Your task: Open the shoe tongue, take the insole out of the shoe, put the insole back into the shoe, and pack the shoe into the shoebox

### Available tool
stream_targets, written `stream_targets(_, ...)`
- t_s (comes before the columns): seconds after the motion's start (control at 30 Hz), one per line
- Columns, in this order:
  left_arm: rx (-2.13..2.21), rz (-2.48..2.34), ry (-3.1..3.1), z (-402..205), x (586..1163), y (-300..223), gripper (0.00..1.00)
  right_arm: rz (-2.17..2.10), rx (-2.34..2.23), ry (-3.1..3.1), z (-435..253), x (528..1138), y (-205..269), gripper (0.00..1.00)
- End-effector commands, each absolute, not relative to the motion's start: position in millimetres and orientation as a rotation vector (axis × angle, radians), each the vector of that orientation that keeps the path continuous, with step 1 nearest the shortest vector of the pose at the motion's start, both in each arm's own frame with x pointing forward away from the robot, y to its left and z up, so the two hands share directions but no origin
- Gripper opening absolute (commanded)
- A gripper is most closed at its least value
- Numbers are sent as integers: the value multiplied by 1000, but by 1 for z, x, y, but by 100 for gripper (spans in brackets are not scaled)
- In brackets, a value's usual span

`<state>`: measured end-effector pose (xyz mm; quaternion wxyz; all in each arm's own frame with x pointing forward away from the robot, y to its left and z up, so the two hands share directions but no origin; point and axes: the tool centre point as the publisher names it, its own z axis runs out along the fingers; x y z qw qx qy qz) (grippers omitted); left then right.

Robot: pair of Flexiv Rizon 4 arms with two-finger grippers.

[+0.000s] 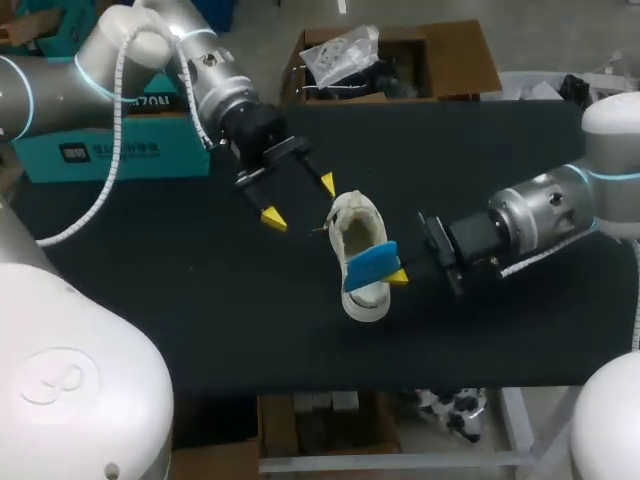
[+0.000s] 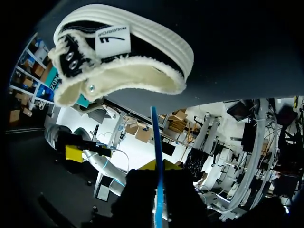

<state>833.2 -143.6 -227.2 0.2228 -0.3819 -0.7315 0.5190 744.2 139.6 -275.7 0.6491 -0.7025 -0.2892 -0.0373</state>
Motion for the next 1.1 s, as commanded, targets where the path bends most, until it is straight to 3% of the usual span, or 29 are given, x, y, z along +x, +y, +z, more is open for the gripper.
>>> stream_targets(0.03,-712,1824,-2428,-233,791,-134,100,-151,-1619,-632,-274,738,142,0)
stream_targets(1.1,-514,1989,-2549,-268,782,-163,100,-517,-1641,-363,-284,757,152,0)
